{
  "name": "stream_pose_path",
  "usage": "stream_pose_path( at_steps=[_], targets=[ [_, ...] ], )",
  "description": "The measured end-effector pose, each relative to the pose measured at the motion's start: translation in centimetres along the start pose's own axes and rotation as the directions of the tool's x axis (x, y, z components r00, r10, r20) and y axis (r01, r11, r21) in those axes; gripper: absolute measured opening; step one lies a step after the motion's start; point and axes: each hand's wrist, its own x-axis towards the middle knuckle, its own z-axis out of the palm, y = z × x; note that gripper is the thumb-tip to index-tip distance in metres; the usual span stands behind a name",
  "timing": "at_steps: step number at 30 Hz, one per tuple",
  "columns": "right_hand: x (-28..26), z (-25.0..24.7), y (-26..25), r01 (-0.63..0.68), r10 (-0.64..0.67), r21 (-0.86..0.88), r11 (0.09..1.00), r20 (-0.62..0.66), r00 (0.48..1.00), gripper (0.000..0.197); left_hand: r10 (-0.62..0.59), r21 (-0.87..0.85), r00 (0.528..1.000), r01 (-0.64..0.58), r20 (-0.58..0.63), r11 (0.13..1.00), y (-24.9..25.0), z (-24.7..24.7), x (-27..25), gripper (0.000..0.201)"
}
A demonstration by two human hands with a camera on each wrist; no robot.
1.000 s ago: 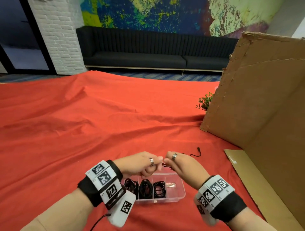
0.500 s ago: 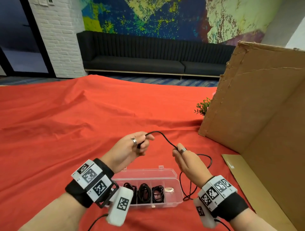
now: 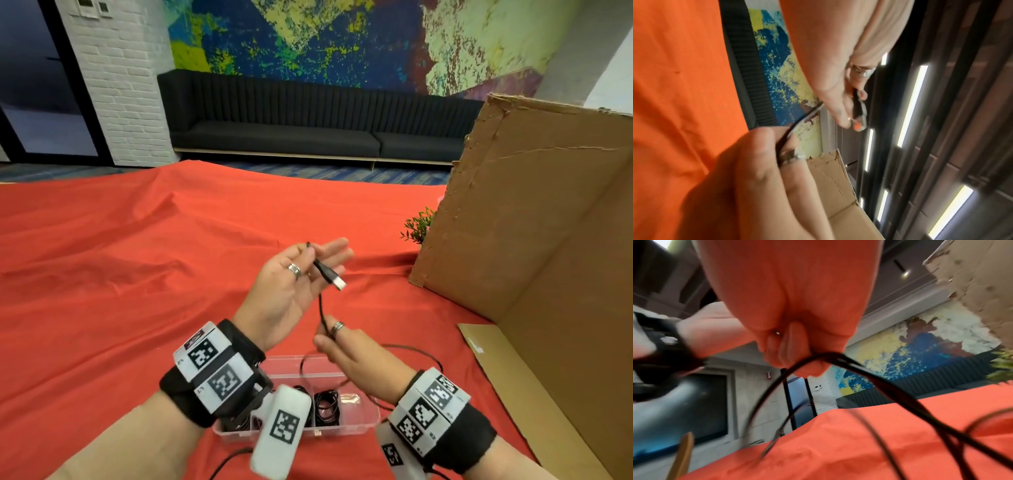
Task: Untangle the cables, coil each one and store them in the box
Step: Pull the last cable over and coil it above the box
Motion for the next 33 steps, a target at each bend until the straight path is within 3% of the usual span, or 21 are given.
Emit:
stream_pose_path(
  at_steps=[1, 2, 3, 4, 5, 6, 7, 8, 9, 12, 14, 17, 19, 22, 24, 26, 28, 30, 33],
  targets=[
    [-0.3, 0.1, -0.5, 0.021, -0.021, 0.004, 1.000, 0.038, 0.999, 0.023, 0.063, 0.122, 0.998, -0.059, -0.026, 0.991, 0.0, -0.3, 0.5, 0.022],
    [-0.7, -0.1, -0.8, 0.036, -0.036, 0.003, 0.999, 0.057, 0.998, 0.024, 0.135, 0.358, 0.991, -0.117, -0.025, 0.926, -0.1, -0.8, 0.9, 0.024],
    [-0.9, -0.6, -1.0, 0.040, -0.040, -0.005, 0.999, 0.061, 0.997, 0.025, 0.200, 0.647, 0.979, -0.171, 0.029, 0.743, -0.2, -1.4, 1.1, 0.024],
    [-1.1, -1.3, -0.8, 0.035, -0.034, -0.016, 0.999, 0.047, 0.998, 0.027, 0.190, 0.859, 0.974, -0.201, 0.124, 0.471, -0.3, -2.0, 1.0, 0.021],
    [-1.2, -2.1, -0.4, 0.019, -0.019, -0.039, 0.999, 0.016, 1.000, 0.030, 0.094, 0.952, 0.975, -0.217, 0.201, 0.215, -0.4, -2.7, 0.8, 0.018],
    [-1.4, -2.9, 0.1, -0.003, 0.001, -0.074, 0.997, -0.027, 1.000, 0.033, -0.029, 0.975, 0.976, -0.217, 0.218, 0.042, -0.5, -3.3, 0.5, 0.016],
    [-1.5, -3.6, 0.8, -0.024, 0.016, -0.111, 0.994, -0.070, 0.997, 0.035, -0.142, 0.979, 0.971, -0.198, 0.191, -0.037, -0.6, -3.8, 0.2, 0.018],
    [-1.5, -4.3, 1.4, -0.039, 0.023, -0.143, 0.989, -0.106, 0.994, 0.035, -0.241, 0.986, 0.959, -0.164, 0.151, -0.033, -0.6, -4.0, -0.1, 0.020],
    [-1.4, -4.7, 2.0, -0.050, 0.027, -0.174, 0.983, -0.133, 0.991, 0.034, -0.327, 0.993, 0.938, -0.113, 0.117, 0.030, -0.6, -4.0, -0.4, 0.024],
    [-1.0, -4.9, 3.3, -0.095, 0.045, -0.226, 0.970, -0.218, 0.975, 0.031, -0.482, 0.889, 0.873, 0.163, 0.072, 0.428, -0.8, -3.7, -1.2, 0.035],
    [-1.1, -4.8, 3.9, -0.132, 0.086, -0.150, 0.980, -0.278, 0.957, 0.028, -0.440, 0.772, 0.890, 0.196, 0.119, 0.605, -0.7, -3.7, -1.2, 0.038],
    [-1.7, -5.0, 3.8, -0.133, 0.132, 0.014, 0.991, -0.264, 0.955, 0.015, -0.275, 0.606, 0.956, 0.160, 0.101, 0.779, -0.1, -4.1, -0.8, 0.033],
    [-2.1, -5.3, 3.7, -0.120, 0.162, 0.171, 0.978, -0.252, 0.954, 0.014, -0.157, 0.538, 0.988, 0.125, 0.014, 0.834, 0.4, -4.7, 0.0, 0.033],
    [-2.3, -5.8, 4.7, -0.094, 0.209, 0.302, 0.949, -0.373, 0.904, 0.026, 0.020, 0.518, 0.990, 0.054, -0.136, 0.854, 1.1, -6.3, 1.1, 0.036],
    [-2.1, -6.2, 6.2, -0.109, 0.329, 0.420, 0.901, -0.497, 0.803, 0.034, 0.114, 0.525, 0.962, 0.035, -0.248, 0.850, 1.7, -7.7, 1.6, 0.036],
    [-2.2, -7.2, 8.4, -0.113, 0.524, 0.598, 0.793, -0.576, 0.627, 0.040, 0.190, 0.507, 0.916, 0.016, -0.353, 0.862, 2.4, -9.2, 1.9, 0.036],
    [-2.8, -8.4, 11.1, -0.110, 0.687, 0.739, 0.665, -0.548, 0.478, 0.041, 0.246, 0.479, 0.861, -0.003, -0.446, 0.878, 3.2, -10.7, 1.8, 0.036],
    [-3.5, -8.8, 13.7, -0.233, 0.752, 0.736, 0.635, -0.522, 0.403, 0.038, 0.275, 0.479, 0.825, -0.005, -0.495, 0.878, 3.9, -11.7, 1.6, 0.037],
    [-3.4, -8.9, 13.8, -0.505, 0.661, 0.460, 0.730, -0.662, 0.353, 0.032, 0.266, 0.513, 0.842, 0.015, -0.469, 0.858, 3.8, -11.4, 1.4, 0.037]
  ],
)
